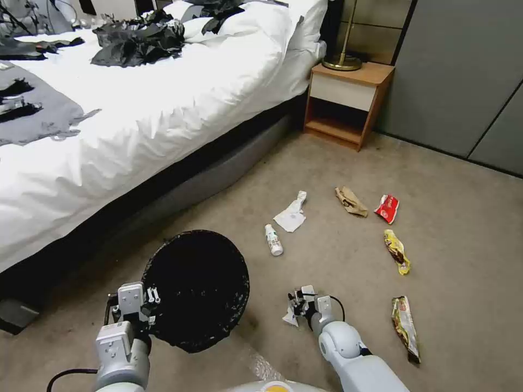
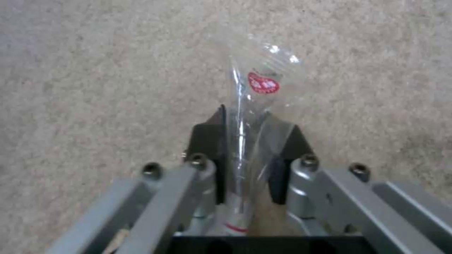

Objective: Pick up the trash bin, then pick up the garbage from the floor and place it into the trash bin.

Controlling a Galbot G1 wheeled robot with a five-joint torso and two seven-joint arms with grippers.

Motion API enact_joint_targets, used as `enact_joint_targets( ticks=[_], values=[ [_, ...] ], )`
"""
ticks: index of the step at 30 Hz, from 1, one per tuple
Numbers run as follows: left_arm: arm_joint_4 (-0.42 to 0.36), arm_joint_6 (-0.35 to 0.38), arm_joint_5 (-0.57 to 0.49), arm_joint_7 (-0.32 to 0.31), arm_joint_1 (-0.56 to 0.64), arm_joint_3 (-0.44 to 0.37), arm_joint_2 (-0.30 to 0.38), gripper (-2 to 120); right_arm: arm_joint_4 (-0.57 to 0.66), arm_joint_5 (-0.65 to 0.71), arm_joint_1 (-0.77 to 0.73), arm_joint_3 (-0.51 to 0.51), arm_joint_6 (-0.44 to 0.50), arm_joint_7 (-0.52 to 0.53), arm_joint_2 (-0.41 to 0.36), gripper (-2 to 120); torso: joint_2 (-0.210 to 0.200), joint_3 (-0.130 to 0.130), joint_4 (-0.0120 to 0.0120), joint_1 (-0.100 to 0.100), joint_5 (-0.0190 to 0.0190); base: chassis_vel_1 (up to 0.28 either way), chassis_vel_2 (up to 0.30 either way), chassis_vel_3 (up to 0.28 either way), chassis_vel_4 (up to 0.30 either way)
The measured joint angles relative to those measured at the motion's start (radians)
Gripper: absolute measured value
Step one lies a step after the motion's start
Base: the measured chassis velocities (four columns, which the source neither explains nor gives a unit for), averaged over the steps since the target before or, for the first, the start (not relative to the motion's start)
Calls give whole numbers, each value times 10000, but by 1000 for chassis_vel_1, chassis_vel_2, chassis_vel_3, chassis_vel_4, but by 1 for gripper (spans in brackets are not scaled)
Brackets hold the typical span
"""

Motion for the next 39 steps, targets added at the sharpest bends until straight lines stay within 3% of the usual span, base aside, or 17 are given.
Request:
enact_joint_targets(
  ticks=[3,12,19,26,28,29,32,33,35,39],
  values=[
    [6,31,-4,-2,-41,12,8,1,154,-15,-35,3,38,1,-40,2,-2,3,3,1,5,0,0,0,0],
    [24,44,-6,-3,-57,21,22,1,378,-170,-158,-26,252,-5,-66,0,-3,4,4,2,9,0,0,0,0],
    [59,48,-6,-3,-69,32,48,1,1450,-215,-495,187,459,23,-304,0,-3,4,1,2,4,0,0,0,0],
    [171,97,-29,3,-90,104,125,1,3547,-231,-955,656,1337,46,-651,0,-3,5,-2,2,3,0,0,0,0],
    [255,193,-132,11,-79,165,203,1,5181,-229,-1062,820,2787,-731,-763,0,-3,4,2,2,2,0,0,0,0],
    [255,193,-132,11,-79,165,203,1,5181,-229,-1062,820,2787,-731,-763,0,-3,4,2,2,2,0,0,0,0],
    [312,291,-232,46,-83,226,232,1,7112,-239,-1089,843,4215,-2201,-893,0,-3,3,2,1,1,0,0,0,0],
    [312,291,-232,46,-83,226,232,1,7112,-239,-1089,843,4215,-2201,-893,0,-3,3,2,1,1,0,0,0,0],
    [313,353,-264,72,-83,325,229,1,8532,-271,-1206,584,4662,-3001,-1020,0,-2,3,2,2,1,0,0,0,0],
    [315,389,-267,83,-81,393,226,1,9541,-423,-1507,149,4842,-3469,-1185,0,-3,3,0,1,2,0,0,0,0]
  ],
)
